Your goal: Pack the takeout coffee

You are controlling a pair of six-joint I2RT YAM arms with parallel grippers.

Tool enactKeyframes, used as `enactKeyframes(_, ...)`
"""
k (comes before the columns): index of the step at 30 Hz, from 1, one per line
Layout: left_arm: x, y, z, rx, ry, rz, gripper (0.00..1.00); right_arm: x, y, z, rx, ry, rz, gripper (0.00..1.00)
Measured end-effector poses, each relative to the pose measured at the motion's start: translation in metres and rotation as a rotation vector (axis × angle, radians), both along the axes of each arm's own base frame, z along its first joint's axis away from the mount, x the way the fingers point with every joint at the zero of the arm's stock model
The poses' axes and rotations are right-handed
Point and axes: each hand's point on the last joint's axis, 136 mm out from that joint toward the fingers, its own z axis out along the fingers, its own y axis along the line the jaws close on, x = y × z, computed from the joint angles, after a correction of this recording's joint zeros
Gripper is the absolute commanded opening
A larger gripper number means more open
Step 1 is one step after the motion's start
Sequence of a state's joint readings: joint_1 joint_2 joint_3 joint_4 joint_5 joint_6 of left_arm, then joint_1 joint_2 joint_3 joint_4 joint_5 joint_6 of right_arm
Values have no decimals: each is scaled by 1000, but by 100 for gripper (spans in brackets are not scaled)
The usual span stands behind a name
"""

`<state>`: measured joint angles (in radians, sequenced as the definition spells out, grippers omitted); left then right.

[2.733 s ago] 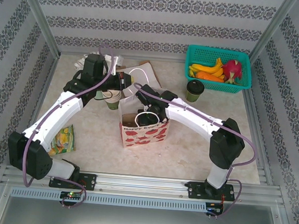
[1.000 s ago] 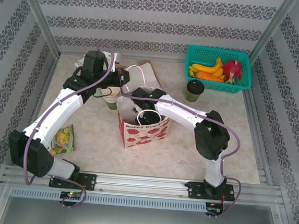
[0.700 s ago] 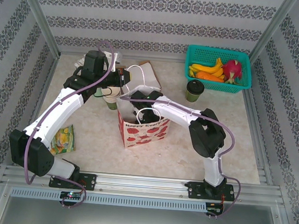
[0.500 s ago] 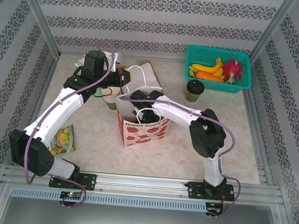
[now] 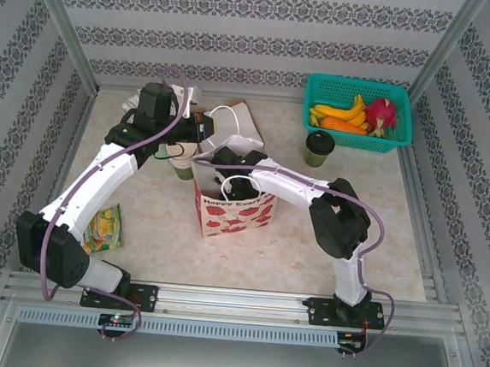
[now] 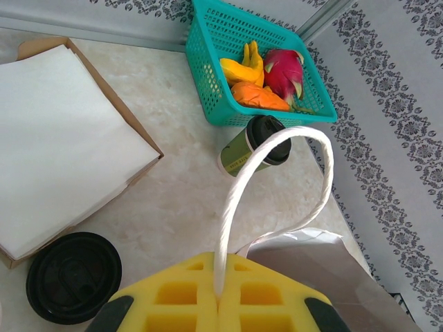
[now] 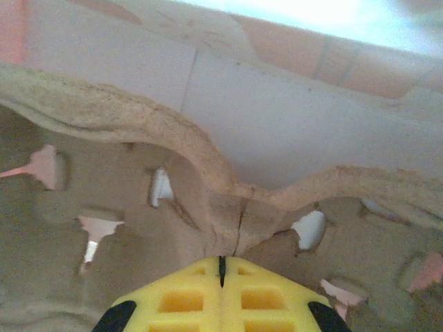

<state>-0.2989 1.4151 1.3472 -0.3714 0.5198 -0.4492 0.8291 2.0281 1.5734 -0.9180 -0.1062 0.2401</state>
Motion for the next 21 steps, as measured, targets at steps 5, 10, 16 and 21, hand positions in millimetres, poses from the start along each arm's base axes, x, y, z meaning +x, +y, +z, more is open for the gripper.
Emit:
enactKeyframes(5, 0, 0, -1, 2, 6, 0, 0, 0, 1, 0, 3, 1, 6, 3)
enactKeyframes(10, 1, 0, -4, 4, 13, 0, 0, -1, 1, 1, 5, 1, 10, 5)
enactKeyframes(16, 1, 0, -7, 6, 21, 0, 0, -3, 4, 7, 15, 5, 20, 8)
enactKeyframes(21, 1, 0, -7, 7, 21, 0, 0, -8, 6, 7, 35, 27, 24, 9)
